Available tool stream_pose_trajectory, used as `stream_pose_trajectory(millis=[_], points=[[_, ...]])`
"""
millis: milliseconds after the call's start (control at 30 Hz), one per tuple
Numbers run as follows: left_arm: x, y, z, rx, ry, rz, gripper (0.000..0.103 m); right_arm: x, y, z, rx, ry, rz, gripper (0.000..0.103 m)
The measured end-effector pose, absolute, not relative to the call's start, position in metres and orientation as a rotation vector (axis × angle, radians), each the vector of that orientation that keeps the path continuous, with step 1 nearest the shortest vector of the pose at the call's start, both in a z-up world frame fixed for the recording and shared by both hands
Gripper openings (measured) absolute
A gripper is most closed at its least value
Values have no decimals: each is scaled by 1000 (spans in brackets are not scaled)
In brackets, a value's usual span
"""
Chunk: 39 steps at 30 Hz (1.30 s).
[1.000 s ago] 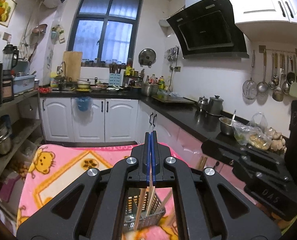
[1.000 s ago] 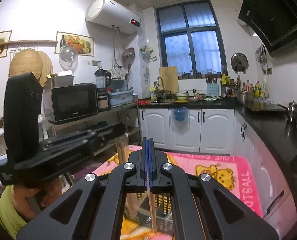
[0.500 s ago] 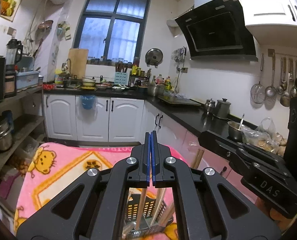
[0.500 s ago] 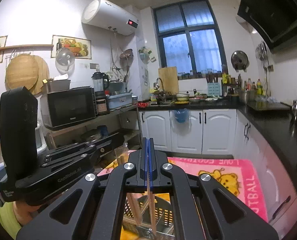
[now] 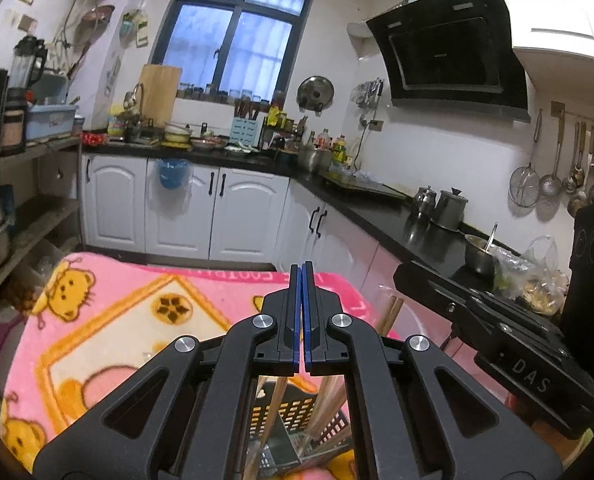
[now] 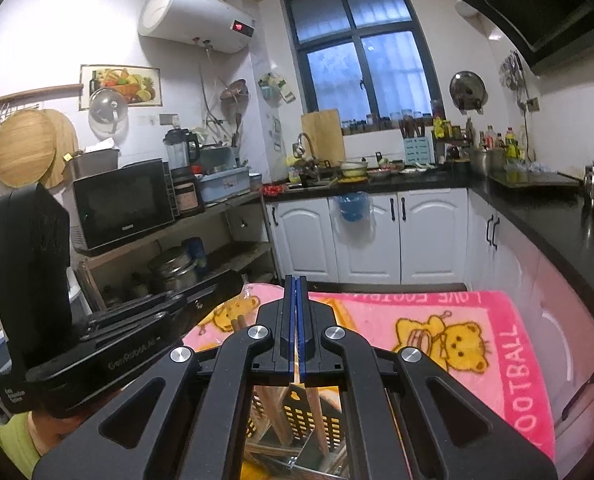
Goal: Organize utensils
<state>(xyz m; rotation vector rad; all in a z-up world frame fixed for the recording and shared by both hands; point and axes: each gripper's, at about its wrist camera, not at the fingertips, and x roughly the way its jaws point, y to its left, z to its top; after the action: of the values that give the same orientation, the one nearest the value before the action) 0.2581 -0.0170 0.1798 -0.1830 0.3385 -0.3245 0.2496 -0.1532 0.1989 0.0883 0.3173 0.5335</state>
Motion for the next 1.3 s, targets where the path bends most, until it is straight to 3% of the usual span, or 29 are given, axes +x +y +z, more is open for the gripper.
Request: stream_pose_trajectory(millis=[933, 1000, 1133, 1300], points=[[247, -21, 130, -125, 423, -285, 0, 260, -178, 139, 94, 476, 471, 2], [246, -20, 131, -124, 429, -277, 0, 260, -181, 139, 101, 486, 466, 7], [241, -19, 133, -119, 441, -268, 16, 256, -184, 140, 92, 489, 454, 15], [229, -19, 134, -107, 440, -272, 22, 249, -191, 140, 89, 491, 430, 24]])
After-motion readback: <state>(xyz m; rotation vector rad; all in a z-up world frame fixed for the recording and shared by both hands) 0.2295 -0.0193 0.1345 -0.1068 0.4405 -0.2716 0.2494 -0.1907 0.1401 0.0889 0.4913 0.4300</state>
